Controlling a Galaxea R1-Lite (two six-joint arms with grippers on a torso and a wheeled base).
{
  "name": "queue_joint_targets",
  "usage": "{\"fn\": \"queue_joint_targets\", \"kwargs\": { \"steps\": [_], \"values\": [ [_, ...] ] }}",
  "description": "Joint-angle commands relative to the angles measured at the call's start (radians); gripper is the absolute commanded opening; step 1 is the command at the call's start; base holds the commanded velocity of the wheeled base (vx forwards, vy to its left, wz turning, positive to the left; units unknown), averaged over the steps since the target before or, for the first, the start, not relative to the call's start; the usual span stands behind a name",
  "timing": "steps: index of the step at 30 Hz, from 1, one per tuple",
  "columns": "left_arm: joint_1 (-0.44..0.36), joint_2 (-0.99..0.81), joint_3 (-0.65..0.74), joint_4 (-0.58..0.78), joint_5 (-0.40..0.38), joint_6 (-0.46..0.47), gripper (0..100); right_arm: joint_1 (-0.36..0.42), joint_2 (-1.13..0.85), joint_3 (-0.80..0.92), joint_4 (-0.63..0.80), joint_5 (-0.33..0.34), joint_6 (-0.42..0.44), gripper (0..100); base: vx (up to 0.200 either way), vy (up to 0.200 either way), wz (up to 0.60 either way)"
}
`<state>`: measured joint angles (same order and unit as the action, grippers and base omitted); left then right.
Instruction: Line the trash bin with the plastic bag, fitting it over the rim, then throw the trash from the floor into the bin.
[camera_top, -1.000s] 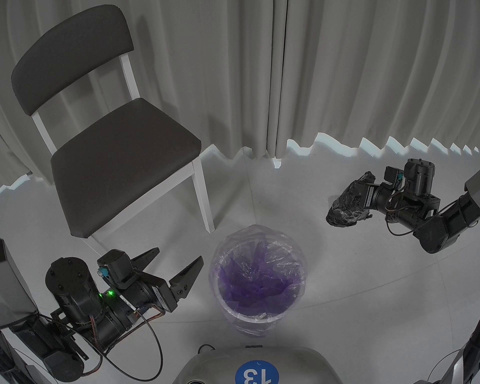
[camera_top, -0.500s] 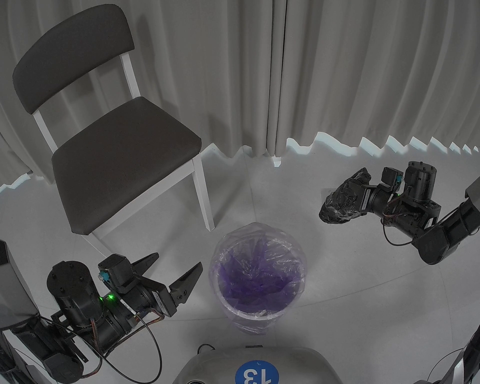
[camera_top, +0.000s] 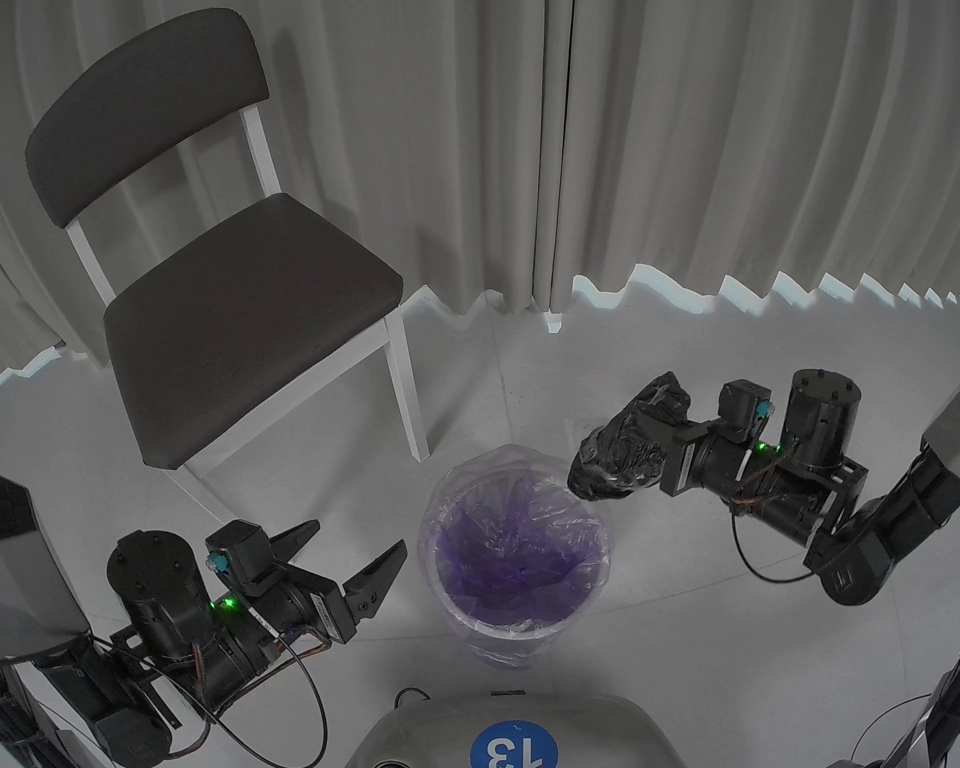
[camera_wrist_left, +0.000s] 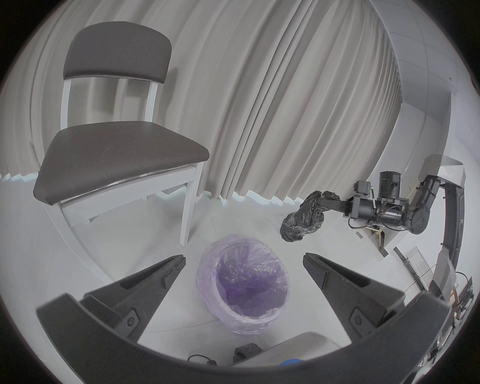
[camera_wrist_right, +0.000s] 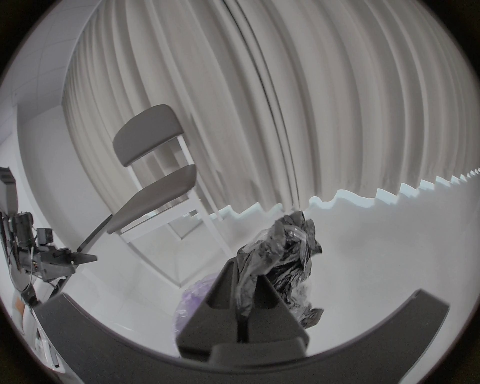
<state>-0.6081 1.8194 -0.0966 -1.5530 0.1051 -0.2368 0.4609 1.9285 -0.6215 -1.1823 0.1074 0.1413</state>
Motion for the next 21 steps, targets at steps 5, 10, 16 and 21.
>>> {"fn": "queue_joint_targets", "kwargs": {
  "steps": [5,10,16,21],
  "values": [
    [-0.081,0.052,-0.035,-0.018,0.021,0.005,100,0.134,0.014,0.06,-0.03,-0.049,0.018,0,0.0,0.0,0.0],
    [-0.087,0.057,-0.052,-0.016,0.113,0.025,100,0.14,0.043,-0.021,0.038,-0.061,0.021,0,0.0,0.0,0.0],
    [-0.121,0.057,-0.098,-0.016,0.123,0.028,100,0.14,-0.013,-0.213,0.463,-0.121,-0.02,0,0.0,0.0,0.0],
    [-0.144,0.041,-0.114,-0.016,0.142,0.096,100,0.14,0.014,-0.325,0.584,-0.126,-0.022,0,0.0,0.0,0.0]
  ]
}}
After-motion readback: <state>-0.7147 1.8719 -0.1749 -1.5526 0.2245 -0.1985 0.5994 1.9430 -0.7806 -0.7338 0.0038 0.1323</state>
